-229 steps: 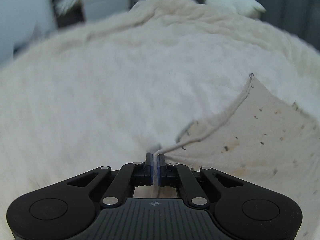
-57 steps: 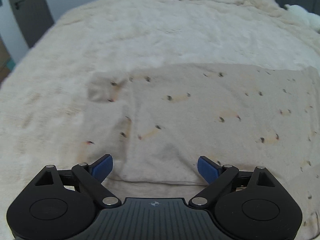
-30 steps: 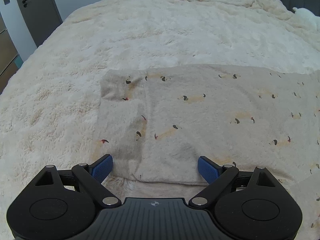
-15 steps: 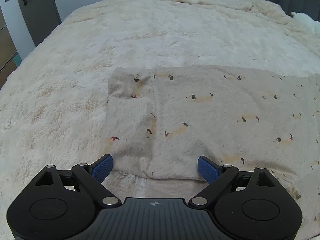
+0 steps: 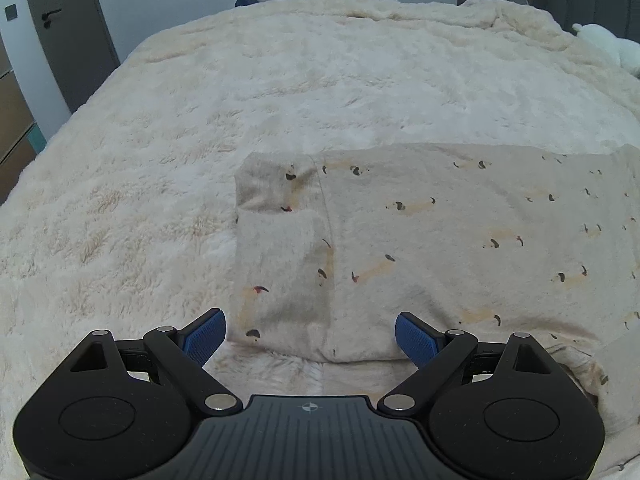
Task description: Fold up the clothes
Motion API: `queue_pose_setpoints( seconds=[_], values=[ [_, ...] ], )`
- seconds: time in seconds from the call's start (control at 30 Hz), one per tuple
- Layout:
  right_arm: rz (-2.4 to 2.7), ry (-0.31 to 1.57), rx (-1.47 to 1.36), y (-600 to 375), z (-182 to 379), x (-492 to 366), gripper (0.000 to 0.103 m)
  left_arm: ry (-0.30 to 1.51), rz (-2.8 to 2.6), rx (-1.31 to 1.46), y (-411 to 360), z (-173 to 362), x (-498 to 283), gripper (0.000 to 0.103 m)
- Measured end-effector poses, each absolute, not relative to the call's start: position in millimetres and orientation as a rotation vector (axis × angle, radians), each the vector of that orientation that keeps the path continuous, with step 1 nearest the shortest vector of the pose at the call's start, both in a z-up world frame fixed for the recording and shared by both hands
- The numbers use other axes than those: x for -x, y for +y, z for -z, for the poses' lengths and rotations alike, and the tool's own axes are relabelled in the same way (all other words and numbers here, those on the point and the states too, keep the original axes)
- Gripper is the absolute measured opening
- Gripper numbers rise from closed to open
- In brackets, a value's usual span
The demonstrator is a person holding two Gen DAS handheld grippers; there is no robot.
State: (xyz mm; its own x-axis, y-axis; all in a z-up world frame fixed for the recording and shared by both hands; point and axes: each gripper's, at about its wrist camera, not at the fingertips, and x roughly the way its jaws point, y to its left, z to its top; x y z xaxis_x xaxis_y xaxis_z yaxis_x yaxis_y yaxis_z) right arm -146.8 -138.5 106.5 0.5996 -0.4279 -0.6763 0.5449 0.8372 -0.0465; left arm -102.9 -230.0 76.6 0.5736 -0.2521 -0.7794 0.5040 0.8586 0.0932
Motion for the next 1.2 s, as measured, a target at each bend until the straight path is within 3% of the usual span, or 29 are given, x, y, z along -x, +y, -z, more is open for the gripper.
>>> queue_pose_setpoints(
  seconds=[0.33, 0.4, 0.5, 0.63, 0.93, 0.97, 1.0, 1.07, 1.17, 1.2],
  values=[
    [0.327, 0.681, -0.036, -16, -100, 68, 0.078, 0.956, 0.55, 0.003, -148, -95, -5, 0.087],
    [0.286, 0.679, -0.011, 10, -92, 50, 0.079, 1.015, 0.607, 0.088, -140, -89, -28, 0.079],
    [0.215, 0.661, 0.027, 48, -79, 29, 0.081, 1.12, 0.72, 0.22, -139, -70, -52, 0.07],
    [0.16, 0.673, 0.097, 89, -56, 9, 0.081, 1.225, 0.838, 0.3, -153, -39, -63, 0.069],
    [0.208, 0.635, 0.334, 143, -21, -30, 0.082, 1.21, 0.975, 0.296, -207, -14, -78, 0.069],
    [0.231, 0.621, 0.376, 147, -19, -37, 0.082, 1.204, 0.98, 0.281, -215, -15, -78, 0.061],
    [0.251, 0.61, 0.415, 151, -18, -44, 0.081, 1.202, 0.973, 0.27, -222, -18, -78, 0.037],
    [0.309, 0.593, 0.504, 156, -15, -58, 0.067, 1.219, 0.918, 0.264, -229, -22, -79, 0.009],
    [0.362, 0.594, 0.501, 150, -23, -70, 0.007, 1.212, 0.918, 0.3, -232, -36, -75, 0.007],
    [0.372, 0.591, 0.49, 147, -26, -71, 0.004, 1.203, 0.931, 0.318, -232, -42, -73, 0.007]
  ],
)
